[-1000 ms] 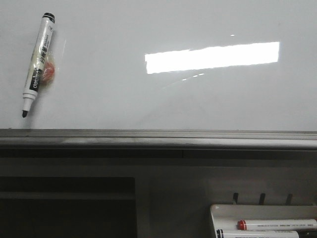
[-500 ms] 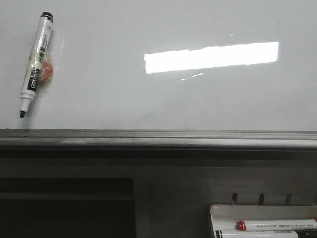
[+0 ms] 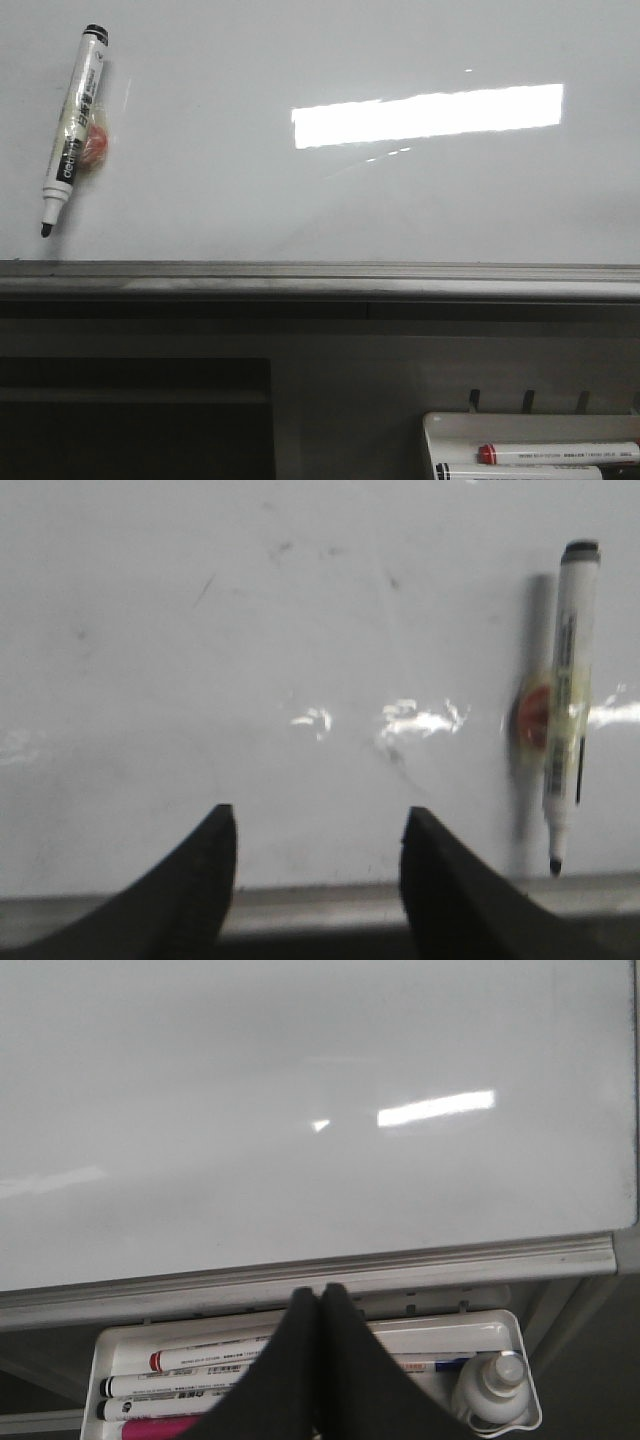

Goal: Write number 2 on whiteboard

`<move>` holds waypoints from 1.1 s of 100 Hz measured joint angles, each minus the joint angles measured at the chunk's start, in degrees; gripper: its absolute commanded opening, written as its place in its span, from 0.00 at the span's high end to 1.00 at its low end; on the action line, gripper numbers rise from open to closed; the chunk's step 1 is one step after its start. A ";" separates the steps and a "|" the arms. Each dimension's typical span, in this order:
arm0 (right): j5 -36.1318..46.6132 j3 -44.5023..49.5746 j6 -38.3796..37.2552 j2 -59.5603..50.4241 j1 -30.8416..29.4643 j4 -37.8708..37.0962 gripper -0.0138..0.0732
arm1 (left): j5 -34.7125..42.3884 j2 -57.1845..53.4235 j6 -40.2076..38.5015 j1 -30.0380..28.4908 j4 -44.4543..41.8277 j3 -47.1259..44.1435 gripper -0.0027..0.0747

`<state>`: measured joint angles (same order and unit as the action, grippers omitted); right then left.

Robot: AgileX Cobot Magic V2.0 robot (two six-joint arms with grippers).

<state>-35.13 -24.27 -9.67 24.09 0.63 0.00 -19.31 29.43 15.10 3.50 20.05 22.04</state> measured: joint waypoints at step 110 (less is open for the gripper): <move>-2.52 0.73 0.00 1.45 0.00 2.33 0.91 | 38.40 37.37 1.38 34.01 6.86 -0.20 0.47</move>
<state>-37.65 -23.55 -9.67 25.54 0.63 2.33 19.08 66.80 16.48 37.51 26.91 21.84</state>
